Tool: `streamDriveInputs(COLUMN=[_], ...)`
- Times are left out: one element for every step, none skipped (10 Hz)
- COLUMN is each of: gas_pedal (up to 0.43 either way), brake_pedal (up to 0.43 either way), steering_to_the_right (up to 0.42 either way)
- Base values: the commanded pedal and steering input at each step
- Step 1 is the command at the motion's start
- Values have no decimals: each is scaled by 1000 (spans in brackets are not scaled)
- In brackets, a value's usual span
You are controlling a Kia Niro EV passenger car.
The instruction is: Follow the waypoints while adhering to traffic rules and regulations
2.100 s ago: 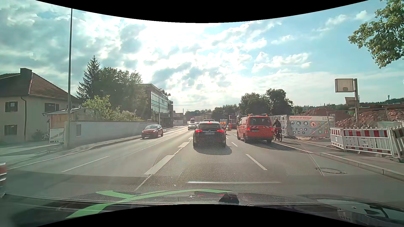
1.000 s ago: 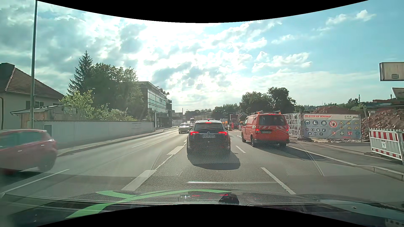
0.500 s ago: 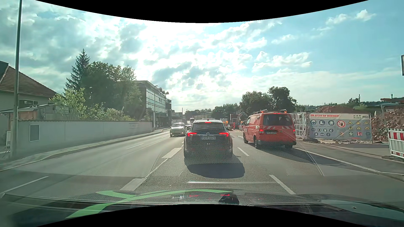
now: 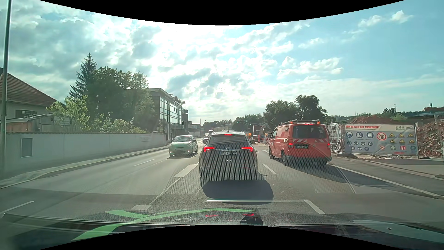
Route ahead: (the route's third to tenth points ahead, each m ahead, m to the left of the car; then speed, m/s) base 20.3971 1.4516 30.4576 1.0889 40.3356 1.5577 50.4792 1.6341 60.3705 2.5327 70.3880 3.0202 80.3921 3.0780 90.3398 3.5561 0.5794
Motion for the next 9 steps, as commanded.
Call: streamDriveInputs(gas_pedal=[0,0,0,0,0,0,0,0,0], brake_pedal=[280,256,213,159,116,79,73,79,122], steering_to_the_right=[-3,-2,-3,-3,-3,-2,-2,-3,-3])
